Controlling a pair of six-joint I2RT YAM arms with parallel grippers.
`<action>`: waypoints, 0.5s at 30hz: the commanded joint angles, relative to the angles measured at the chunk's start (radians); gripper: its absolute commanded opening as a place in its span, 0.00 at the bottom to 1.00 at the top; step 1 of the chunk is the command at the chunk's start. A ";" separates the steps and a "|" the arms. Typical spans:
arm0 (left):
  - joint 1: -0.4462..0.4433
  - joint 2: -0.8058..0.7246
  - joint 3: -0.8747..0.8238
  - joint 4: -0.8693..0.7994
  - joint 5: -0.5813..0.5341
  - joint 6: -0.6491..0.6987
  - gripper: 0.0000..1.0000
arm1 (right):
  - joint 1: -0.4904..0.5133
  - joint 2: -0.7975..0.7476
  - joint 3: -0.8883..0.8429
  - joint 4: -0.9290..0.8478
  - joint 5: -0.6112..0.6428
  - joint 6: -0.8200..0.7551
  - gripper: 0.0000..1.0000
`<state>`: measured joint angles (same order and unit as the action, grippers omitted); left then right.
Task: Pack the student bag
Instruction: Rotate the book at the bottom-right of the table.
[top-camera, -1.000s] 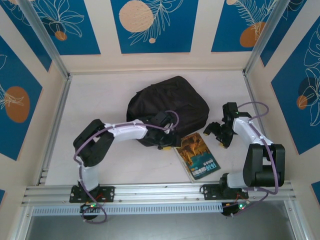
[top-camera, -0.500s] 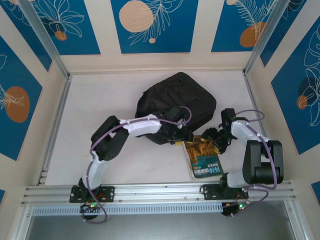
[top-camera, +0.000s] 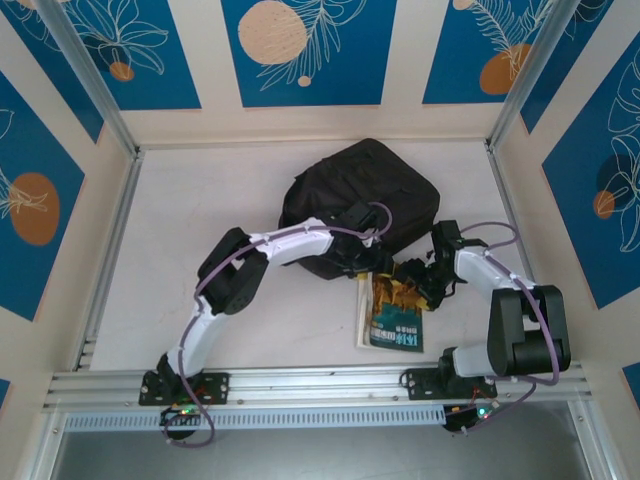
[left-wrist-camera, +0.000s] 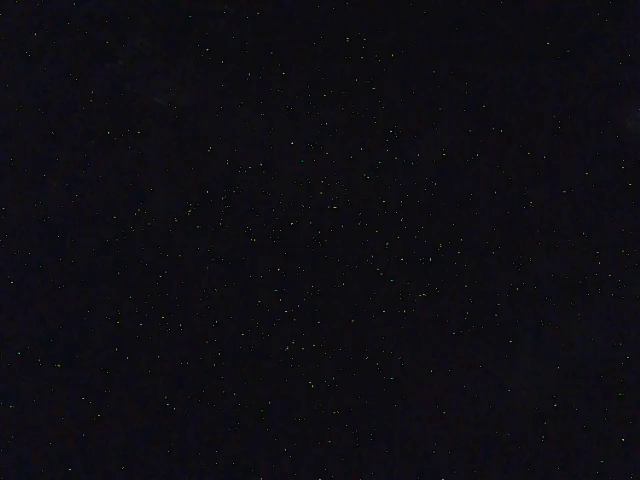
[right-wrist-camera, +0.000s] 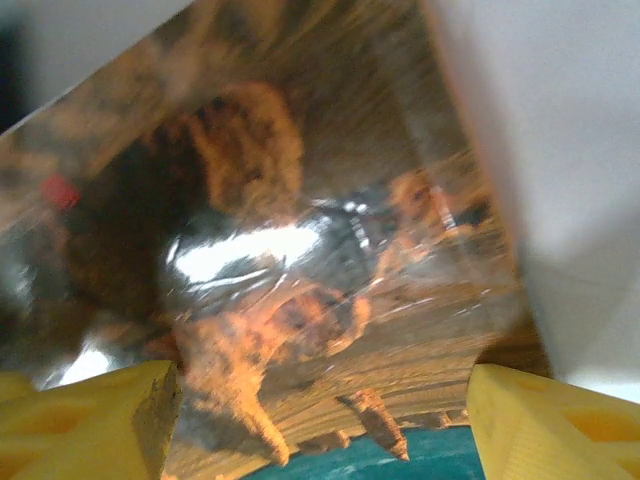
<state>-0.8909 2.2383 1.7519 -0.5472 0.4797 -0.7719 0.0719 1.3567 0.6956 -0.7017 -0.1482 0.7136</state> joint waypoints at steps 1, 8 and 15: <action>0.012 -0.093 -0.043 -0.074 -0.037 0.104 0.61 | -0.004 -0.093 0.017 -0.055 -0.015 0.014 0.73; 0.029 -0.279 -0.273 -0.092 -0.088 0.141 0.61 | -0.040 -0.112 0.006 -0.101 0.100 -0.004 0.71; 0.017 -0.332 -0.414 0.013 -0.008 0.121 0.61 | -0.025 0.004 0.007 -0.097 0.161 -0.017 0.74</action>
<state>-0.8707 1.9125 1.3708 -0.5774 0.4316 -0.6697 0.0383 1.3220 0.7002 -0.7746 -0.0219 0.7120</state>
